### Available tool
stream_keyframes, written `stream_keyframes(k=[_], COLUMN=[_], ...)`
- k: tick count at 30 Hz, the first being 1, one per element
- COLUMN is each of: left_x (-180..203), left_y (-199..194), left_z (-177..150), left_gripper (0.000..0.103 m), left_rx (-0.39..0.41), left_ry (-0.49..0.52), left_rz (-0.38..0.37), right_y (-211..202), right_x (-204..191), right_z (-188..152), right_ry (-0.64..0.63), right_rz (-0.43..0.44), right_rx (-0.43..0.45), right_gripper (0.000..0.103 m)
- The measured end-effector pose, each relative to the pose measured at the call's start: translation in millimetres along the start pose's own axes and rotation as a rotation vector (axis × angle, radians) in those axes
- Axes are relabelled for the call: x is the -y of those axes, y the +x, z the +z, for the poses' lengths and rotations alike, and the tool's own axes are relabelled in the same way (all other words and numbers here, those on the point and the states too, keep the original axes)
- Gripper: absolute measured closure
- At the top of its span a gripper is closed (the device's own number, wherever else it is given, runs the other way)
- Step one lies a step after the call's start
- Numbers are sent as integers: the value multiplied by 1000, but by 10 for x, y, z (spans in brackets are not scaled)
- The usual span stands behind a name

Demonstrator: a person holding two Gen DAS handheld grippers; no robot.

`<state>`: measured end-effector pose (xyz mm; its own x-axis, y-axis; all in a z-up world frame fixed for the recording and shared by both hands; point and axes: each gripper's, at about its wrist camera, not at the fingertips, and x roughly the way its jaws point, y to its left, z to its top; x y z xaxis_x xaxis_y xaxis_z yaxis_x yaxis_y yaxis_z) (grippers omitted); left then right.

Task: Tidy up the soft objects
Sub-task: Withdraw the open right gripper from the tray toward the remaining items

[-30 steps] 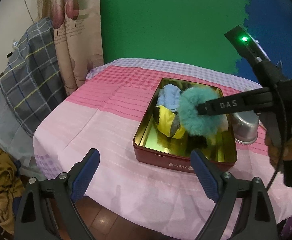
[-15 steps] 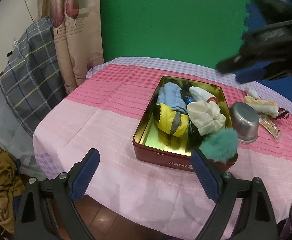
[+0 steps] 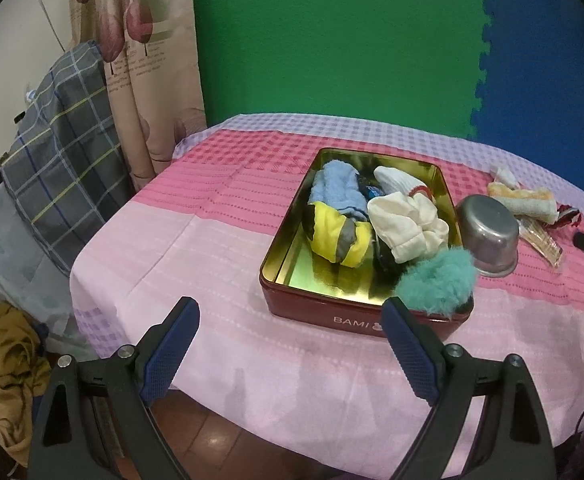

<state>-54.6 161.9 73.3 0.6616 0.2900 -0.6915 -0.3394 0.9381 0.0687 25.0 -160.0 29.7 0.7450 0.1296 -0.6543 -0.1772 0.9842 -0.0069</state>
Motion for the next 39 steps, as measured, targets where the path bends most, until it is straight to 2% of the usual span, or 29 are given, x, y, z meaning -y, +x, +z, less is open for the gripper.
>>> stream_keyframes(k=[5,12,17,23,27,29,35,39], left_x=[35,64,96,178,266,318,561,807], left_y=[15,16,8,-19,-29,-35,-57,-84], left_z=[-16,-10,-1,22,72,108,293,555], left_gripper=[13,13,13,12,12,12,12,12], left_rx=[-4,-8,-10,-8,-4,-1,11,22], left_ry=[21,33,47,79,108,123,182,234], left_rz=[14,26,32,45,52,51,26,-37], right_y=[190,406,419,465,493,496,502,502], right_x=[666,1151,1219,1272,1369,1363,1341,1345], right_z=[-247,-414,-539,-532,-541,-536,-542,-544], right_ry=[82,165,189,211,254,254,253,254], right_rz=[-166,-253,-251,-247,-227,-222,-213,-213], right_rx=[-54,-115,-120,-116,-121,-123,-121,-120], right_gripper=[41,41,40,37,27,26,23,23])
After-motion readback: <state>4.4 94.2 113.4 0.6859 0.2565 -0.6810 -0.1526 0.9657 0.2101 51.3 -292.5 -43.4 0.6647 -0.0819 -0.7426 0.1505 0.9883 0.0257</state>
